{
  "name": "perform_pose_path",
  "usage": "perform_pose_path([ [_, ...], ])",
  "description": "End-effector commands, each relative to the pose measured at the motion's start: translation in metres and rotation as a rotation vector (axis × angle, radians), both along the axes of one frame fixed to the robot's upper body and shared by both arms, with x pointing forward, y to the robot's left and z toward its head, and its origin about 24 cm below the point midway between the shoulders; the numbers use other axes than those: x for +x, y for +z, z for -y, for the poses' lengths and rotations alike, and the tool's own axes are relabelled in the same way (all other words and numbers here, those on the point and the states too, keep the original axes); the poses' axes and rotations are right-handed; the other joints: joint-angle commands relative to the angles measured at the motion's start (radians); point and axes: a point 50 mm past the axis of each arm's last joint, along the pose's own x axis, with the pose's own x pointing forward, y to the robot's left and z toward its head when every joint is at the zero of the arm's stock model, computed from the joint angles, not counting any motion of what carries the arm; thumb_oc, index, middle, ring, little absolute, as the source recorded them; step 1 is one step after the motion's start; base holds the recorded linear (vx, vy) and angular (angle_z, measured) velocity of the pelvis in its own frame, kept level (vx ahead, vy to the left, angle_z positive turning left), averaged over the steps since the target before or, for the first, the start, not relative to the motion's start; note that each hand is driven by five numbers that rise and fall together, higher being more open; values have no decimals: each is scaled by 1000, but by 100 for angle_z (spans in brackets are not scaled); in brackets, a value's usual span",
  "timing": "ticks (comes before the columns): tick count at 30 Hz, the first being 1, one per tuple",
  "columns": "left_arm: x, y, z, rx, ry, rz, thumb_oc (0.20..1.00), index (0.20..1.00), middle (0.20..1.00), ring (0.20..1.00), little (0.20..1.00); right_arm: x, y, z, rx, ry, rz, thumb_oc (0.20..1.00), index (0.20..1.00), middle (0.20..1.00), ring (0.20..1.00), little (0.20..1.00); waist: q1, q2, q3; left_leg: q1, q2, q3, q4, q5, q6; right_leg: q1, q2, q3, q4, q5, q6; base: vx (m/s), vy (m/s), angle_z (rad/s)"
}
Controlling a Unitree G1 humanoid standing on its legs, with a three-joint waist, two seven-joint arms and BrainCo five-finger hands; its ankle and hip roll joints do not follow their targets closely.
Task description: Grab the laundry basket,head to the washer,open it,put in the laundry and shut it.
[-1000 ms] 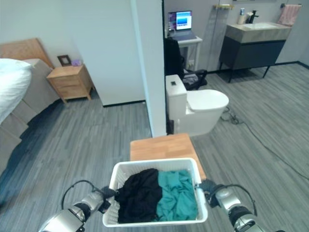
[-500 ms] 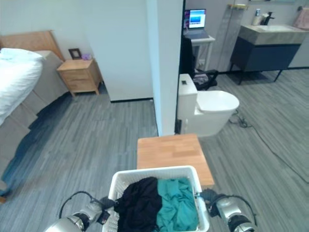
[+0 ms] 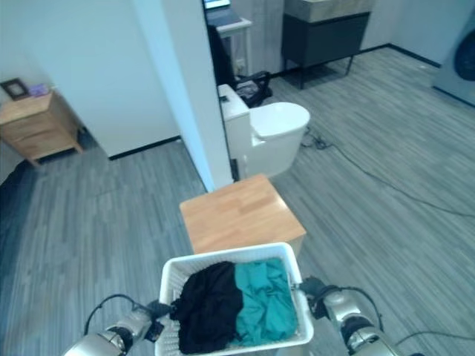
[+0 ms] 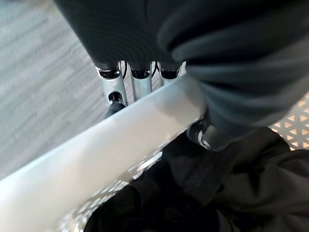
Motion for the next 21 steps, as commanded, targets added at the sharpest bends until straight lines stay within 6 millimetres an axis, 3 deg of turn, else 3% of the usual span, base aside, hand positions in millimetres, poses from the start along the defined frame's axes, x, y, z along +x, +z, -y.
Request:
perform_pose_path([
  [1, 8, 6, -8, 31, 45, 24, 200, 200, 200, 200, 200, 31, 20, -36, 176, 41, 134, 200, 200, 200, 200, 200, -7, -41, -42, -13, -38, 2, 78, -102, -27, 188, -74, -32, 6, -60, 41, -40, -94, -75],
  [4, 9, 6, -5, 22, 65, 26, 200, 200, 200, 200, 200, 37, 24, -43, 175, 68, 151, 200, 200, 200, 200, 200, -10, -44, -53, -14, -20, 68, 84, -97, -30, 207, -91, -75, 2, -56, 42, -50, -87, -93],
  [5, 5, 5, -11, 22, 110, 22, 200, 200, 200, 200, 200, 39, 26, -49, 170, 95, 161, 200, 200, 200, 200, 200, -6, -56, -64, -15, 3, 147, 73, -83, -38, 224, -91, -165, -45, -53, 44, -101, -206, -71],
  [7, 0, 3, -12, 11, 149, 27, 200, 200, 200, 200, 200, 40, 25, -55, 159, 112, 170, 200, 200, 200, 200, 200, 2, -61, -70, -3, 22, 206, 62, -59, -50, 203, -106, -247, -44, -21, 40, -47, -254, -149],
  [9, 0, 2, -8, 4, 134, 26, 200, 200, 200, 200, 200, 37, 22, -54, 153, 103, 162, 200, 200, 200, 200, 200, -8, -60, -72, -5, 35, 201, 65, -48, -56, 186, -93, -216, -41, -33, 31, 7, -219, -145],
  [12, 10, 3, 12, -42, 119, 72, 200, 200, 200, 200, 200, 28, 15, -42, 118, 58, 145, 200, 200, 200, 200, 200, -59, -47, -85, -13, 80, 206, 73, -8, -93, 193, -1, -153, -123, -89, -7, 10, -382, -29],
  [13, 10, 3, 12, -43, 119, 72, 200, 200, 200, 200, 200, 28, 15, -42, 116, 58, 145, 200, 200, 200, 200, 200, -58, -46, -85, -14, 83, 207, 75, -7, -95, 193, 1, -152, -124, -90, -9, -7, -326, -37],
  [16, 15, 4, 22, -73, 114, 90, 200, 200, 200, 200, 200, 19, 10, -24, 84, 9, 125, 200, 200, 200, 200, 200, -97, -48, -89, -33, 168, 224, 181, 0, -139, 202, 71, -93, -170, -130, -44, 43, -355, -34],
  [17, 14, 3, 22, -77, 123, 93, 200, 200, 200, 200, 200, 20, 11, -22, 70, 13, 129, 200, 200, 200, 200, 200, -88, -53, -79, -50, 181, 162, 250, -21, -149, 206, 88, -59, -171, -150, -58, 122, -315, -13],
  [18, 14, 2, 24, -86, 125, 93, 200, 200, 200, 200, 200, 22, 12, -22, 57, 26, 129, 200, 200, 200, 200, 200, -68, -54, -67, -75, 157, 42, 309, -22, -157, 211, 104, -15, -172, -163, -68, 122, -145, -78],
  [20, 12, 1, 29, -107, 120, 84, 200, 200, 200, 200, 200, 23, 11, -25, 39, 58, 116, 200, 200, 200, 200, 200, -24, -63, -51, -115, 52, -153, 287, -54, -140, 229, 120, 66, -186, -160, -69, 107, -80, -163],
  [21, 12, 0, 31, -111, 110, 79, 200, 200, 200, 200, 200, 21, 9, -24, 33, 57, 104, 200, 200, 200, 200, 200, -25, -63, -50, -124, 39, -150, 249, -56, -134, 236, 125, 77, -192, -151, -64, 76, -56, -182],
])
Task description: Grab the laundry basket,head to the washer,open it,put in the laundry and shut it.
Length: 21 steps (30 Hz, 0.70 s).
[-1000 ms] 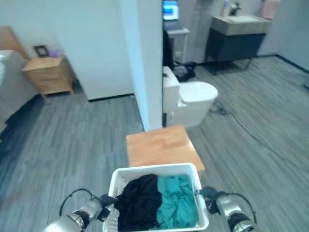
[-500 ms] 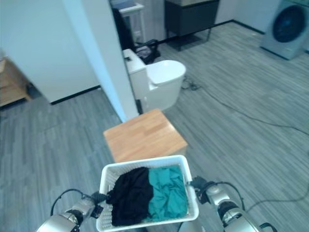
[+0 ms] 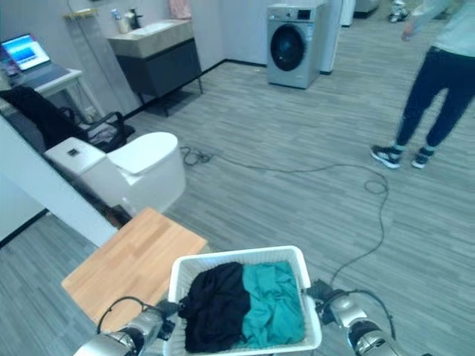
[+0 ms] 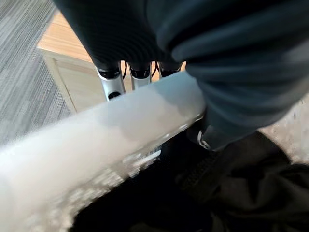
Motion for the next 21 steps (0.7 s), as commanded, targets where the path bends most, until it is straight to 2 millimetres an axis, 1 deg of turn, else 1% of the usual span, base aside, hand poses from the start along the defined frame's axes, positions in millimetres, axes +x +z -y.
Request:
perform_pose_path([
  [1, 59, 24, 19, -73, -31, 169, 200, 200, 200, 200, 200, 35, 19, -20, 101, 29, 108, 200, 200, 200, 200, 200, 6, -16, 63, -101, -250, -11, -321, -101, 70, 167, -37, 36, -272, 142, 213, 99, -15, -145],
  [2, 60, 24, 21, -74, -41, 170, 200, 200, 200, 200, 200, 36, 20, -20, 100, 28, 114, 200, 200, 200, 200, 200, 7, -8, 56, -120, -268, -15, -348, -83, 76, 167, -29, 51, -278, 148, 214, 94, 12, -74],
  [3, 62, 25, 22, -79, -45, 174, 200, 200, 200, 200, 200, 39, 22, -20, 100, 31, 123, 200, 200, 200, 200, 200, 24, -3, 56, -162, -291, -56, -351, -46, 89, 160, -19, 79, -280, 160, 203, 129, 28, -29],
  [4, 61, 25, 22, -84, -41, 175, 200, 200, 200, 200, 200, 39, 23, -22, 101, 45, 124, 200, 200, 200, 200, 200, 33, 1, 56, -158, -298, -93, -363, -42, 90, 158, -11, 104, -270, 159, 204, 68, 15, -57],
  [5, 61, 24, 22, -84, -41, 175, 200, 200, 200, 200, 200, 39, 23, -22, 101, 45, 124, 200, 200, 200, 200, 200, 34, 1, 57, -156, -298, -93, -364, -41, 90, 159, -11, 105, -269, 159, 205, 169, 88, -89],
  [6, 59, 24, 19, -78, -39, 167, 200, 200, 200, 200, 200, 38, 21, -24, 101, 41, 117, 200, 200, 200, 200, 200, 16, 12, 52, -93, -300, -82, -412, -62, 108, 160, -7, 133, -255, 147, 213, 153, 120, -90],
  [8, 61, 25, 19, -77, -46, 166, 200, 200, 200, 200, 200, 31, 15, -23, 108, 16, 90, 200, 200, 200, 200, 200, -4, 17, 41, -50, -306, -50, -459, -55, 121, 155, -14, 147, -232, 143, 221, 175, 157, -48],
  [10, 59, 24, 18, -81, -45, 168, 200, 200, 200, 200, 200, 27, 12, -21, 110, 1, 75, 200, 200, 200, 200, 200, -11, 21, 33, -19, -312, -25, -495, -57, 131, 145, -20, 166, -216, 139, 230, 106, 112, -52],
  [11, 59, 24, 18, -81, -46, 168, 200, 200, 200, 200, 200, 27, 12, -21, 110, 1, 75, 200, 200, 200, 200, 200, -10, 21, 33, -19, -312, -24, -496, -56, 131, 144, -20, 167, -216, 139, 230, 107, 127, -54],
  [12, 62, 26, 18, -83, -51, 177, 200, 200, 200, 200, 200, 23, 9, -17, 100, -12, 58, 200, 200, 200, 200, 200, -13, 23, 30, -2, -320, -11, -513, -62, 141, 135, -31, 174, -198, 136, 235, 109, 122, -58],
  [14, 64, 27, 22, -87, -79, 184, 200, 200, 200, 200, 200, 18, 6, -11, 92, -37, 44, 200, 200, 200, 200, 200, -13, 22, 28, 9, -328, -5, -511, -74, 147, 136, -43, 172, -198, 139, 239, 129, 132, -34],
  [16, 66, 27, 24, -88, -92, 187, 200, 200, 200, 200, 200, 16, 5, -9, 94, -47, 39, 200, 200, 200, 200, 200, -13, 21, 27, 11, -331, -5, -506, -81, 150, 139, -47, 170, -201, 140, 241, 89, 90, -5],
  [17, 72, 31, 29, -88, -124, 202, 200, 200, 200, 200, 200, 9, 1, -3, 88, -80, 18, 200, 200, 200, 200, 200, -11, 20, 24, 11, -340, -13, -498, -94, 154, 146, -58, 164, -205, 149, 248, 94, 96, 9],
  [21, 76, 32, 31, -83, -148, 203, 200, 200, 200, 200, 200, 3, -3, 0, 88, -113, -7, 200, 200, 200, 200, 200, -10, 17, 14, 13, -345, -25, -503, -98, 157, 151, -62, 161, -204, 152, 253, 63, 57, 14],
])
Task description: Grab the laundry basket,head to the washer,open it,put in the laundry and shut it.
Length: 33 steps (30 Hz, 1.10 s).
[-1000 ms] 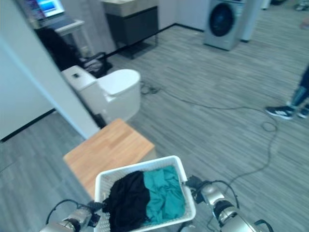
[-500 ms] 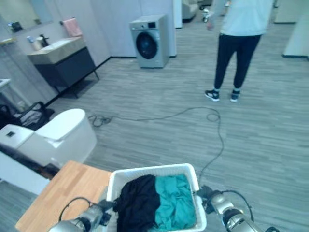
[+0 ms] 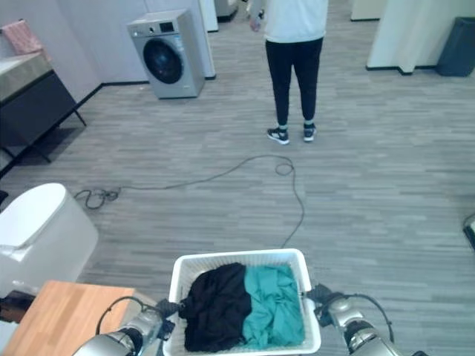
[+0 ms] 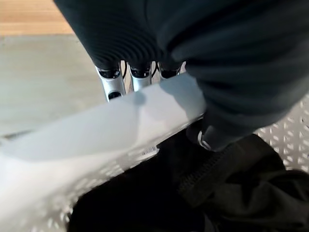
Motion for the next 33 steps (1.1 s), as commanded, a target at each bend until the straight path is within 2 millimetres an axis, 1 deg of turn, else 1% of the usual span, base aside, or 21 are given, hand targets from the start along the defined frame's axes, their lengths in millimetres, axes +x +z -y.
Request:
perform_pose_path([
  [1, 33, 17, 11, -67, -21, 103, 200, 200, 200, 200, 200, 10, -2, -30, 122, 1, 26, 200, 200, 200, 200, 200, 6, -49, -28, 0, -61, -14, -8, -57, -17, 77, -130, 45, -201, 187, 179, 63, 49, 16],
  [6, 33, 17, 11, -61, -25, 95, 200, 200, 200, 200, 200, 10, -3, -33, 134, -2, 21, 200, 200, 200, 200, 200, 18, -55, -39, 5, -69, -17, -5, -67, -13, 80, -140, 30, -199, 195, 186, 50, 33, 4],
  [10, 30, 15, 13, -58, -25, 83, 200, 200, 200, 200, 200, 11, -4, -42, 151, 26, 21, 200, 200, 200, 200, 200, 25, -57, -42, 9, -71, -13, -5, -70, -13, 83, -143, 23, -205, 200, 188, 40, 23, 1],
  [13, 30, 15, 12, -55, -26, 81, 200, 200, 200, 200, 200, 12, -3, -45, 160, 32, 26, 200, 200, 200, 200, 200, 25, -58, -42, 11, -72, -12, -7, -70, -13, 83, -143, 22, -204, 199, 189, 12, 8, 1],
  [14, 33, 17, 14, -57, -34, 88, 200, 200, 200, 200, 200, 11, -4, -44, 169, 17, 25, 200, 200, 200, 200, 200, 24, -58, -41, 5, -69, -5, -6, -67, -18, 79, -142, 14, -198, 201, 188, 0, 0, 0],
  [16, 39, 20, 16, -57, -43, 104, 200, 200, 200, 200, 200, 12, -3, -40, 175, -7, 27, 200, 200, 200, 200, 200, 17, -61, -32, -1, -72, -12, 14, -77, -17, 77, -151, 2, -176, 200, 189, 6, 17, 2],
  [18, 45, 24, 18, -60, -54, 125, 200, 200, 200, 200, 200, 12, -2, -34, 168, -31, 29, 200, 200, 200, 200, 200, 12, -62, -18, -5, -74, -17, 33, -90, -8, 51, -168, 6, -111, 207, 195, 6, 64, 5],
  [20, 50, 27, 20, -60, -67, 138, 200, 200, 200, 200, 200, 11, -2, -29, 162, -51, 28, 200, 200, 200, 200, 200, 4, -60, 0, -3, -78, -23, 35, -95, 3, 11, -180, 30, -29, 233, 203, 0, 78, 5],
  [21, 50, 27, 20, -60, -67, 138, 200, 200, 200, 200, 200, 11, -2, -29, 162, -51, 28, 200, 200, 200, 200, 200, 5, -60, -1, -4, -78, -23, 35, -95, 4, 9, -181, 31, -27, 232, 203, 15, 90, 5],
  [22, 50, 27, 20, -57, -72, 141, 200, 200, 200, 200, 200, 11, -1, -27, 157, -55, 28, 200, 200, 200, 200, 200, 0, -58, 8, 4, -83, -29, 33, -99, 13, -13, -188, 47, 26, 248, 208, 36, 114, 7],
  [23, 51, 28, 21, -59, -75, 143, 200, 200, 200, 200, 200, 11, -1, -25, 153, -59, 29, 200, 200, 200, 200, 200, -3, -53, 19, 17, -88, -29, 33, -108, 25, -36, -207, 50, 91, 269, 211, 56, 166, 3],
  [25, 53, 29, 20, -57, -71, 147, 200, 200, 200, 200, 200, 13, 0, -23, 151, -59, 32, 200, 200, 200, 200, 200, -8, -43, 43, 46, -93, -28, 30, -124, 44, -93, -224, 47, 220, 302, 210, 82, 150, -3],
  [26, 55, 30, 19, -51, -77, 148, 200, 200, 200, 200, 200, 12, 0, -22, 152, -65, 31, 200, 200, 200, 200, 200, -12, -40, 55, 54, -91, -31, 36, -132, 46, -119, -207, 45, 257, 300, 213, 69, 76, -14],
  [27, 55, 30, 19, -51, -77, 148, 200, 200, 200, 200, 200, 12, 0, -22, 152, -65, 31, 200, 200, 200, 200, 200, -12, -40, 55, 54, -91, -31, 36, -132, 46, -119, -207, 45, 257, 300, 213, 129, 14, -7],
  [28, 54, 30, 16, -46, -71, 140, 200, 200, 200, 200, 200, 12, 0, -21, 155, -67, 29, 200, 200, 200, 200, 200, -38, -43, 66, 71, -96, -57, 40, -140, 40, -194, -131, 73, 225, 266, 200, 164, -7, 11],
  [29, 55, 31, 15, -40, -70, 141, 200, 200, 200, 200, 200, 13, 1, -23, 159, -64, 32, 200, 200, 200, 200, 200, -44, -46, 70, 89, -103, -51, 35, -148, 33, -223, -135, 29, 152, 266, 194, 295, 7, 2],
  [30, 55, 31, 15, -38, -71, 139, 200, 200, 200, 200, 200, 15, 1, -24, 162, -60, 36, 200, 200, 200, 200, 200, -44, -42, 71, 115, -106, -57, 24, -174, 26, -211, -157, -1, 94, 254, 209, 394, -47, -9],
  [31, 54, 30, 13, -39, -63, 135, 200, 200, 200, 200, 200, 17, 3, -26, 160, -51, 48, 200, 200, 200, 200, 200, -43, -46, 65, 138, -105, -49, 16, -189, 4, -215, -163, -52, -89, 297, 217, 327, -50, -11],
  [32, 54, 30, 13, -39, -63, 135, 200, 200, 200, 200, 200, 17, 3, -26, 160, -51, 48, 200, 200, 200, 200, 200, -43, -44, 66, 139, -102, -49, 17, -189, 3, -211, -160, -53, -96, 301, 217, 318, -94, 18],
  [33, 53, 30, 12, -40, -60, 136, 200, 200, 200, 200, 200, 17, 3, -26, 161, -50, 52, 200, 200, 200, 200, 200, -51, -46, 65, 152, -101, -58, 21, -201, -7, -236, -153, -34, -179, 344, 227, 218, -57, 51],
])
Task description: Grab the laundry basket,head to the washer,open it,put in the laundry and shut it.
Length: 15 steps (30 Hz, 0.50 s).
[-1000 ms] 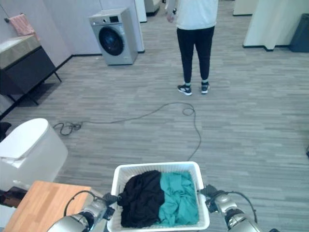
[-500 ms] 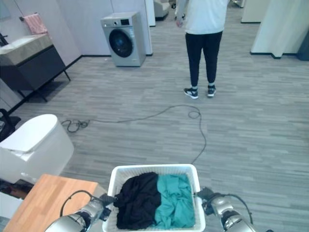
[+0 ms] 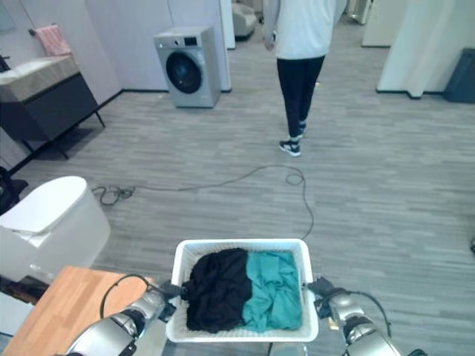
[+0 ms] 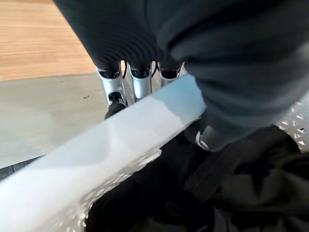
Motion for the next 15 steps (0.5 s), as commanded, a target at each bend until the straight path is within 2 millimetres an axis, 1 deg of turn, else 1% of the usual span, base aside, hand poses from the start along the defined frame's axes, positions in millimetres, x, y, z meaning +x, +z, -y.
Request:
perform_pose_path([
  [1, 9, 4, 19, -132, 36, 37, 200, 200, 200, 200, 200, -2, -6, -19, 77, 45, -28, 200, 200, 200, 200, 200, -33, -4, 25, 181, -41, -19, 66, -116, -49, 47, -52, 43, -292, 323, 28, 386, -149, 34],
  [2, 9, 4, 17, -124, 29, 37, 200, 200, 200, 200, 200, -3, -6, -17, 78, 41, -26, 200, 200, 200, 200, 200, -57, -22, 22, 200, -43, -40, 70, -118, -63, 17, -49, 114, -340, 364, 25, 419, -161, -4],
  [3, 8, 3, 16, -115, 21, 33, 200, 200, 200, 200, 200, -4, -6, -15, 79, 41, -30, 200, 200, 200, 200, 200, -66, -25, 14, 225, -41, -58, 70, -127, -68, 17, -34, 141, -325, 362, 21, 325, -134, 5],
  [5, 8, 3, 16, -115, 21, 33, 200, 200, 200, 200, 200, -4, -6, -15, 79, 41, -31, 200, 200, 200, 200, 200, -67, -24, 15, 225, -41, -58, 70, -127, -69, 18, -34, 140, -324, 361, 21, 206, -68, 57],
  [6, 6, 2, 18, -113, 14, 22, 200, 200, 200, 200, 200, -10, -8, -11, 78, 36, -46, 200, 200, 200, 200, 200, -81, -30, -5, 251, -36, -86, 76, -145, -76, 44, -6, 176, -317, 353, 2, 558, -247, 50],
  [7, 3, -1, 20, -112, 4, 8, 200, 200, 200, 200, 200, -17, -10, -6, 61, 37, -61, 200, 200, 200, 200, 200, -95, -23, -25, 255, -3, -124, 138, -133, -98, 67, 30, 198, -288, 330, -22, 699, -330, 42],
  [8, 0, -2, 21, -116, 3, -1, 200, 200, 200, 200, 200, -19, -12, -5, 51, 54, -74, 200, 200, 200, 200, 200, -102, -17, -34, 238, 21, -140, 205, -90, -124, 83, 44, 190, -279, 315, -39, 764, -445, 78],
  [9, -5, -6, 21, -114, -15, -25, 200, 200, 200, 200, 200, -27, -15, -2, 33, 63, -99, 200, 200, 200, 200, 200, -102, -9, -43, 181, 89, -172, 416, 93, -190, 141, 91, 176, -264, 269, -98, 582, -393, 96],
  [10, -7, -7, 20, -110, -19, -30, 200, 200, 200, 200, 200, -30, -16, -1, 30, 63, -104, 200, 200, 200, 200, 200, -99, -16, -43, 136, 120, -171, 499, 158, -206, 176, 103, 164, -272, 245, -121, 566, -443, 107],
  [11, -8, -7, 18, -105, -14, -32, 200, 200, 200, 200, 200, -30, -16, -2, 29, 70, -103, 200, 200, 200, 200, 200, -100, -35, -49, 107, 166, -146, 584, 236, -214, 204, 107, 154, -279, 225, -144, 408, -387, 84],
  [12, -6, -6, 16, -107, -4, -26, 200, 200, 200, 200, 200, -29, -16, -3, 33, 68, -91, 200, 200, 200, 200, 200, -95, -45, -45, 74, 231, -121, 698, 269, -219, 237, 125, 148, -280, 197, -179, 414, -378, 61],
  [13, -8, -7, 14, -104, 8, -28, 200, 200, 200, 200, 200, -28, -15, -4, 32, 78, -89, 200, 200, 200, 200, 200, -81, -55, -42, 53, 239, -112, 754, 252, -195, 268, 140, 158, -285, 169, -197, 288, -244, 32],
  [14, -8, -7, 14, -104, 8, -28, 200, 200, 200, 200, 200, -28, -15, -4, 32, 78, -89, 200, 200, 200, 200, 200, -80, -54, -41, 53, 241, -112, 756, 251, -195, 269, 141, 159, -284, 169, -197, 353, -185, -5],
  [15, -6, -6, 13, -104, 22, -21, 200, 200, 200, 200, 200, -29, -16, -4, 20, 83, -99, 200, 200, 200, 200, 200, -48, -73, -33, -67, 190, -106, 764, 196, -171, 315, 143, 178, -289, 143, -199, 354, -104, -20],
])
